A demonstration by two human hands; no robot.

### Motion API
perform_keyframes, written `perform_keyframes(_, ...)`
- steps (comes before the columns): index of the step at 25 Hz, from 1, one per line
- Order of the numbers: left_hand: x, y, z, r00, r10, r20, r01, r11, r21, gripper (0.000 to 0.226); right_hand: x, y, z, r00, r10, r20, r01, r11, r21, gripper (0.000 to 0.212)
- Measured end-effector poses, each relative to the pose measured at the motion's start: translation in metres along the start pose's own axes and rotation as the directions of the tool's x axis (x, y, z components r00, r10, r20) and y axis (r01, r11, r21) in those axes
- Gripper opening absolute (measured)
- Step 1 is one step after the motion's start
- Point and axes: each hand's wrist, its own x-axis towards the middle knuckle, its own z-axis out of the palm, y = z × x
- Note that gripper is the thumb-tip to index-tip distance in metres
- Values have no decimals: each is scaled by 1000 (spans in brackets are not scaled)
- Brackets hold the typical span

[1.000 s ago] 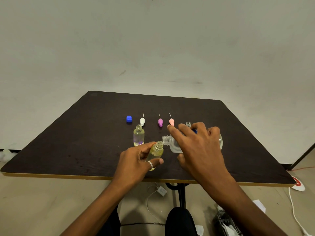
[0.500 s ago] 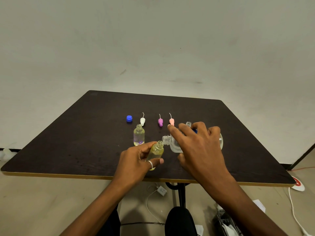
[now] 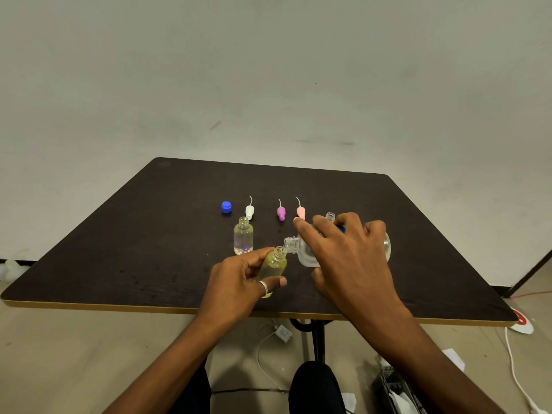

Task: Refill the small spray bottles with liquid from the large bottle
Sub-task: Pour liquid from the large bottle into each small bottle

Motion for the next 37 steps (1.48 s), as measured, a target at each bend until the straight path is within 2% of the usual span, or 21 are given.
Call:
perform_keyframes(12,-1,2,1,1000,-17,-12,17,999,-35,53,0,1,-3,1000,1,14,-1,1000,-13,88)
perform_keyframes(18,-4,5,3,999,-24,-22,21,994,-109,53,0,2,-3,1000,6,2,-6,1000,-6,91)
perform_keyframes(23,-5,5,4,999,-35,-29,29,986,-163,55,1,4,-1,1000,16,5,-16,999,50,89)
perform_keyframes(28,-3,5,6,998,-52,-27,46,979,-198,55,2,8,-2,996,40,80,-53,985,165,87)
perform_keyframes(32,-3,3,8,997,-64,-45,53,977,-207,51,7,21,-3,958,75,278,-198,873,446,86)
perform_keyframes(34,-3,0,9,995,-81,-61,67,976,-208,48,8,29,0,956,108,272,-253,770,586,87)
perform_keyframes(37,1,-5,12,990,-114,-87,95,975,-202,49,8,45,5,955,172,242,-294,660,691,85)
